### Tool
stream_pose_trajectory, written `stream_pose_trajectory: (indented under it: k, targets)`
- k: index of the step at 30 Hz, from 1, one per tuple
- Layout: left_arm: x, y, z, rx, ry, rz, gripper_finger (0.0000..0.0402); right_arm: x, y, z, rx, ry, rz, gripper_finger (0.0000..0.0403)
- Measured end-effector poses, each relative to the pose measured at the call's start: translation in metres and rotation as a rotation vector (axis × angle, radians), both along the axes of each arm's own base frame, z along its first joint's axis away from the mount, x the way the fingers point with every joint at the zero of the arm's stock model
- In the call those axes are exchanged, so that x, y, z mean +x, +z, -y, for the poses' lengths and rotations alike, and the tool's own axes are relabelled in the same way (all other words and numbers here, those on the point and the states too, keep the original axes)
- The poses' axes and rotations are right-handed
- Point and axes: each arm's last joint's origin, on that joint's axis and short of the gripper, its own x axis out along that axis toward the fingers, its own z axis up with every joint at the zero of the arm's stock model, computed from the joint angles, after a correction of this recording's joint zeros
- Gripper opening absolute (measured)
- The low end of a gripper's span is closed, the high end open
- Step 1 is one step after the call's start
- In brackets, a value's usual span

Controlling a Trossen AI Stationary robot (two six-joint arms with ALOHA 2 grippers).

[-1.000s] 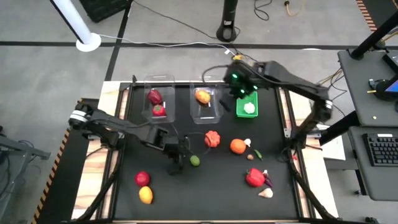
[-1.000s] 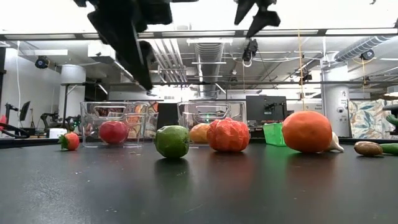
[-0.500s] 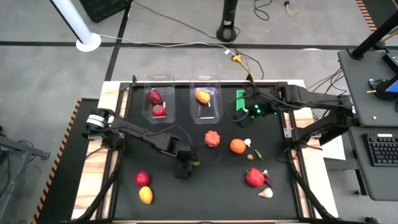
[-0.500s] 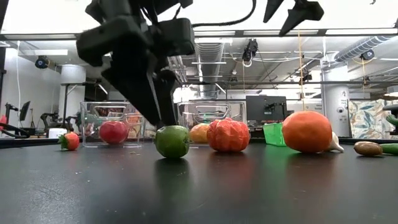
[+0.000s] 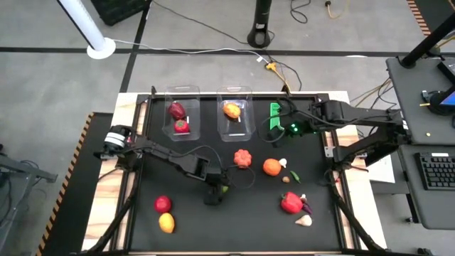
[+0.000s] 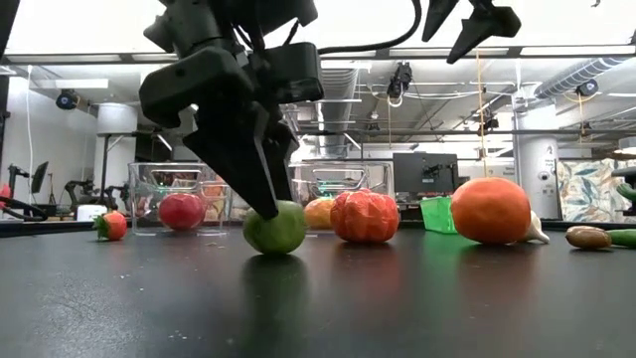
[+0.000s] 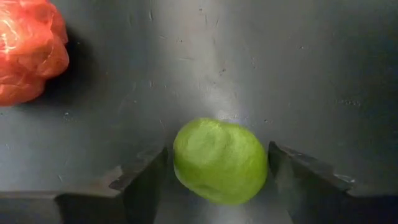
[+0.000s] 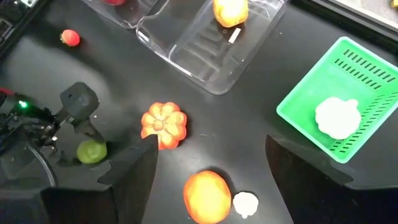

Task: Sort produce into baskets
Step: Put the lime into the left transparent bin

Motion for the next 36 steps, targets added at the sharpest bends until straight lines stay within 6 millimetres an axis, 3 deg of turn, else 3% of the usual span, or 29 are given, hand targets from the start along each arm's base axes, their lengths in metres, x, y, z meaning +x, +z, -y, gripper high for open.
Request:
stream_pose_trajectory:
  k: [8, 14, 16, 21, 25, 29, 33, 36]
  targets:
    - [0.000, 0.000, 0.000, 0.002, -0.002, -0.003, 0.0194, 0.000, 0.000, 0.001, -0.030, -0.001, -0.007, 0.0286]
    - [-0.003, 0.005, -0.001, 0.007, -0.003, -0.034, 0.0184, 0.000, 0.000, 0.001, -0.038, 0.008, -0.011, 0.0285]
    - [-0.005, 0.017, -0.001, 0.014, -0.009, -0.048, 0.0185, 0.000, 0.000, 0.001, -0.044, 0.005, -0.011, 0.0283]
    - [-0.015, 0.072, -0.015, 0.065, -0.002, -0.020, 0.0183, 0.000, 0.000, 0.002, -0.059, -0.004, -0.012, 0.0281]
    - [-0.035, 0.121, -0.046, 0.129, 0.108, 0.049, 0.0183, 0.000, 0.000, 0.002, -0.060, -0.005, -0.007, 0.0281]
    - [-0.069, 0.162, -0.094, 0.183, 0.294, 0.130, 0.0183, 0.002, 0.002, 0.002, -0.068, 0.005, 0.014, 0.0281]
    - [-0.110, 0.180, -0.147, 0.224, 0.526, 0.155, 0.0182, 0.005, 0.003, 0.002, -0.082, 0.024, 0.035, 0.0281]
    - [-0.137, 0.175, -0.186, 0.201, 0.690, 0.136, 0.0182, 0.006, 0.004, 0.003, -0.097, 0.031, 0.050, 0.0281]
